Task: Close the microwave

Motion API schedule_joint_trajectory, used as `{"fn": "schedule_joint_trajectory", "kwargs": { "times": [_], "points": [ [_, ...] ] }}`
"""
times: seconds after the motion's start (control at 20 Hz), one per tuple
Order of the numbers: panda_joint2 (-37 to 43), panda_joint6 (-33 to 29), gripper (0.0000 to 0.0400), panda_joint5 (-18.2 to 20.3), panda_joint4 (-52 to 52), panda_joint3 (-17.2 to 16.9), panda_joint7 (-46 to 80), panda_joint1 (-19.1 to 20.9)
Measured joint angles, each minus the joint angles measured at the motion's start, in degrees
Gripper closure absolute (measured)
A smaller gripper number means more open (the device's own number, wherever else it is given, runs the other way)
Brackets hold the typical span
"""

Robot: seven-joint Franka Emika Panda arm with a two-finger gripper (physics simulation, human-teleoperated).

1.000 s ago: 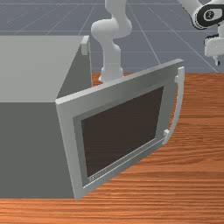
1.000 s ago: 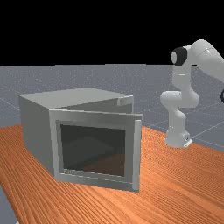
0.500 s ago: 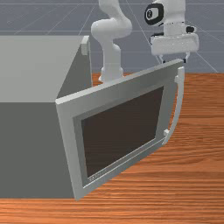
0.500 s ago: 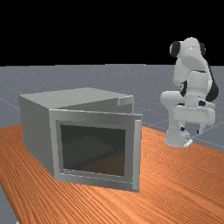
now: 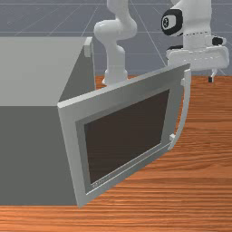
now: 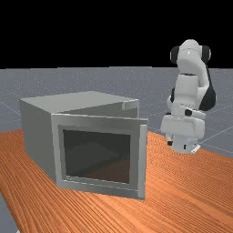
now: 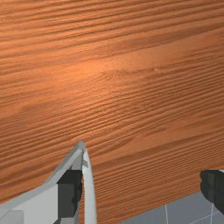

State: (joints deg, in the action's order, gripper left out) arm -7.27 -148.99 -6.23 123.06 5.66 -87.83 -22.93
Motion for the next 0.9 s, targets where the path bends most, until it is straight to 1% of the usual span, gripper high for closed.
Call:
{"fn": "schedule_joint_trajectory", "kwargs": {
  "times": [0.1,0.15,0.25,0.3,0.4,0.45,0.5,0.55,0.6,0.65,0.7,0.75,0.8,0.85,0.9],
  "points": [
    [-5.7,2.47,0.0,-0.1,-8.1,-1.35,0.31,0.25],
    [-7.63,4.12,0.0,-1.84,-11.0,-2.17,5.24,-0.79],
    [-12.32,8.04,0.0,-4.47,-18.39,-3.18,14.41,-5.04],
    [-14.4,9.25,0.0,-5.11,-21.58,-3.14,16.09,-6.81],
    [-16.14,8.95,0.0,-4.57,-23.88,-1.75,11.98,-7.35],
    [-18.7,10.16,0.0,-3.86,-28.02,-1.33,9.55,-6.85],
    [-24.03,15.35,0.0,-4.87,-37.39,-1.65,6.02,-6.82],
    [-31.95,21.25,0.0,-4.48,-51.26,-1.95,3.53,-6.51],
    [-30.57,17.51,0.0,-2.62,-47.4,-0.93,3.17,-4.79],
    [-39.34,23.93,0.0,-2.22,-62.68,-1.06,1.17,-4.56],
    [-36.26,22.65,0.0,0.98,-56.18,5.13,-18.75,1.32],
    [-32.64,21.93,0.0,2.75,-50.07,7.0,-28.43,6.14],
    [-29.07,20.12,0.0,4.46,-44.42,7.13,-33.22,10.33],
    [-26.33,19.62,0.0,6.63,-40.91,8.12,-39.86,13.83],
    [-24.21,19.92,0.0,8.54,-38.06,8.35,-46.39,17.73]
  ]
}}
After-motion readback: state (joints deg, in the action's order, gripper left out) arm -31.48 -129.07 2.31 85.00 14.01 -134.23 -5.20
